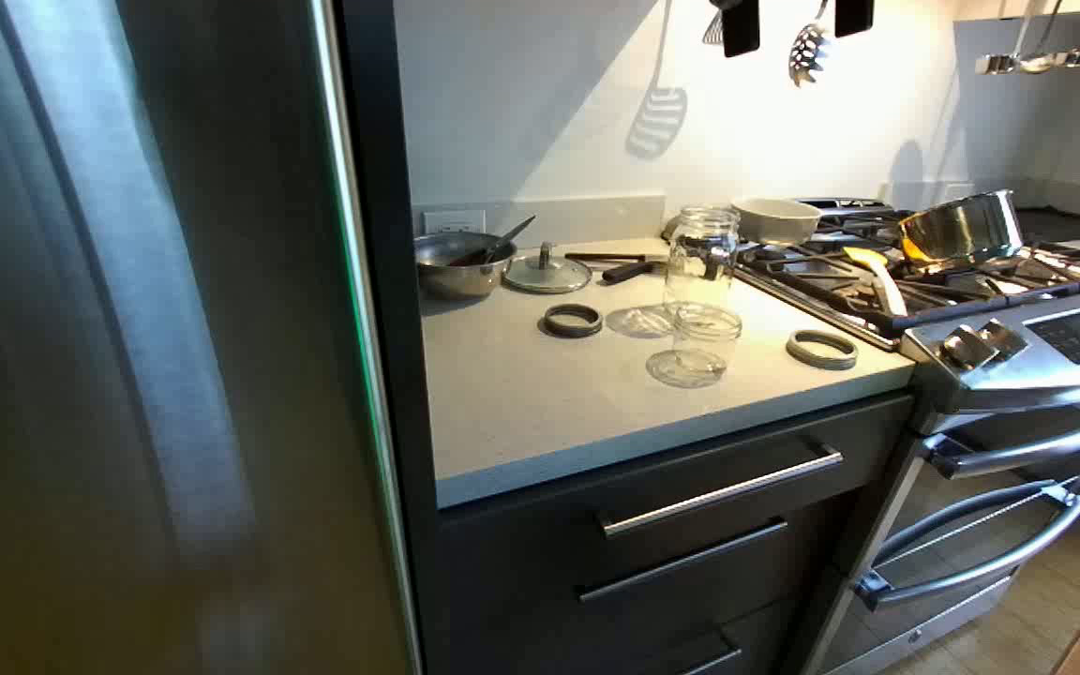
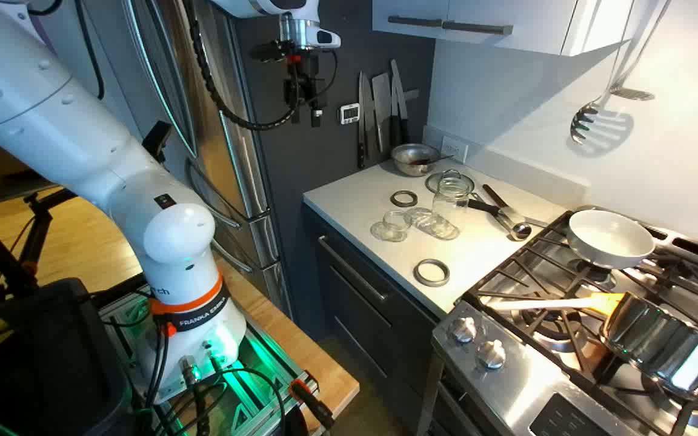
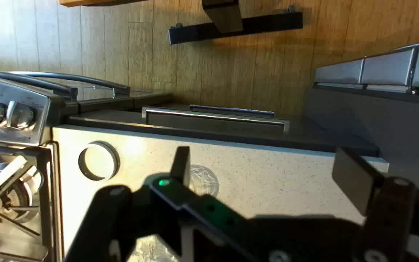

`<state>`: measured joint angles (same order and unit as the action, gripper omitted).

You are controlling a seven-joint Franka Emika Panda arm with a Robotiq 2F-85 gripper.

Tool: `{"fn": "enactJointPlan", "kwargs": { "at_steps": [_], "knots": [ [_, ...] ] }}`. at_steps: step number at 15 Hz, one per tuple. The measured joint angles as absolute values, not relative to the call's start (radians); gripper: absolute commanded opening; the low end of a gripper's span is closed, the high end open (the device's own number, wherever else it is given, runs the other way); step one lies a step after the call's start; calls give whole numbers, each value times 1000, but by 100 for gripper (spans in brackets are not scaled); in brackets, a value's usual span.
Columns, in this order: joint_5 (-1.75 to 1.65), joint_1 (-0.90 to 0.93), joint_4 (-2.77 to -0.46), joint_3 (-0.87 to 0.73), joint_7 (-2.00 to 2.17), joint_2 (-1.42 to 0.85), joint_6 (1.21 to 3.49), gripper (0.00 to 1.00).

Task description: Press a button on the remote controller on the magnetic wall rack on the left wall near the kitchen knives on the wall

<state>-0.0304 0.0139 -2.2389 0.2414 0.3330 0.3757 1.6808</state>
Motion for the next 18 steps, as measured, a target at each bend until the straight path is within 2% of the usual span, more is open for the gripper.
{"fn": "enactJointPlan", "kwargs": {
  "at_steps": [9, 18],
  "knots": [
    [-30, 16, -2238, 234, 335, 376, 1682, 100],
    [44, -42, -2237, 41, 354, 353, 1921, 100]
  ]
}}
